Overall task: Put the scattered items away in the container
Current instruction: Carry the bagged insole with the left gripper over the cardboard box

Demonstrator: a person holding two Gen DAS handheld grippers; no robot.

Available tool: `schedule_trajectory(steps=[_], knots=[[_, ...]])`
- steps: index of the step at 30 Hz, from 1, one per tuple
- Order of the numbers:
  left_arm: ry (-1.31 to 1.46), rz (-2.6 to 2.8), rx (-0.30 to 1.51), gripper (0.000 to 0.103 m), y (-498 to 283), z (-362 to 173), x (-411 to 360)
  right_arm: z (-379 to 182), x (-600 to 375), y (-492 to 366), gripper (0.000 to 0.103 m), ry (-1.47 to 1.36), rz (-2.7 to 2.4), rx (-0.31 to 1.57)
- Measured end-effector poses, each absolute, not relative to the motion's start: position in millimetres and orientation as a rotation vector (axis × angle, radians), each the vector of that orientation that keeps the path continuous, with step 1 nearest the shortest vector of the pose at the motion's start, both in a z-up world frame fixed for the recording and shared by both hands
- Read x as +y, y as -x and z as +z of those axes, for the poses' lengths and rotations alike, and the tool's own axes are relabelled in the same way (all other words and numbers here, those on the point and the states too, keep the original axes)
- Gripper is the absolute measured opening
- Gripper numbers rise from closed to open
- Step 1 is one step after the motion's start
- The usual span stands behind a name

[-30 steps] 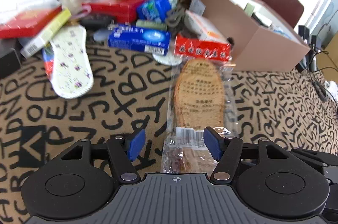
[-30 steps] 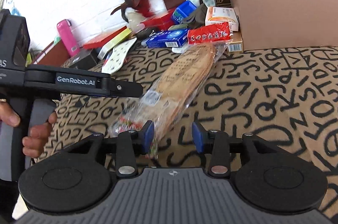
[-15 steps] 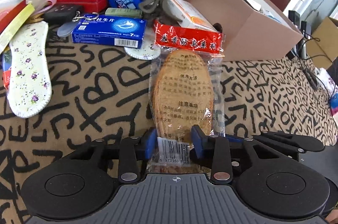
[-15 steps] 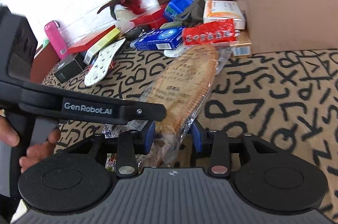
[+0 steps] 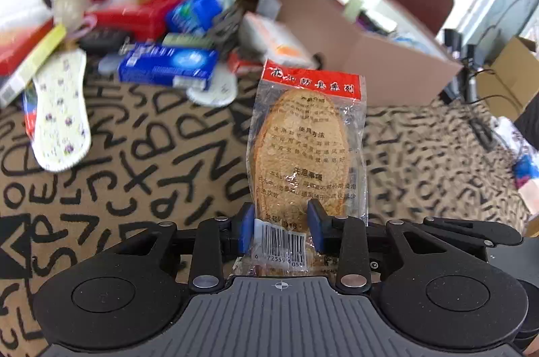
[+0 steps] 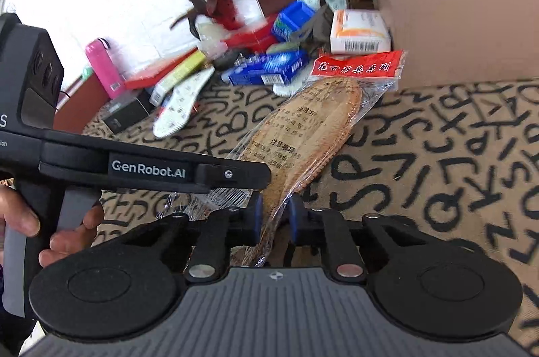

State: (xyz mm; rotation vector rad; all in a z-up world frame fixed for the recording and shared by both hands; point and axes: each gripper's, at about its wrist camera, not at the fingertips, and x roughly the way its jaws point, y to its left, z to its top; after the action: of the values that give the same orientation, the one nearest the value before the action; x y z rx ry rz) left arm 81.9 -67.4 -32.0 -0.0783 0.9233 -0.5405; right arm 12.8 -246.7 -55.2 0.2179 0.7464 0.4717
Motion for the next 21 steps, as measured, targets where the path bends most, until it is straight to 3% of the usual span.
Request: schedule_trajectory(steps=[9,21], knots=[[0.079,-0.609,0.73,0.033,-55,38,-97,10,-278,27,0.016,-0.152,0.465,0.546],[0.077,-0.695,0.651,0.034,-131,96,-171,61,-322,-24,0.016,-0.155,0.305,0.375]])
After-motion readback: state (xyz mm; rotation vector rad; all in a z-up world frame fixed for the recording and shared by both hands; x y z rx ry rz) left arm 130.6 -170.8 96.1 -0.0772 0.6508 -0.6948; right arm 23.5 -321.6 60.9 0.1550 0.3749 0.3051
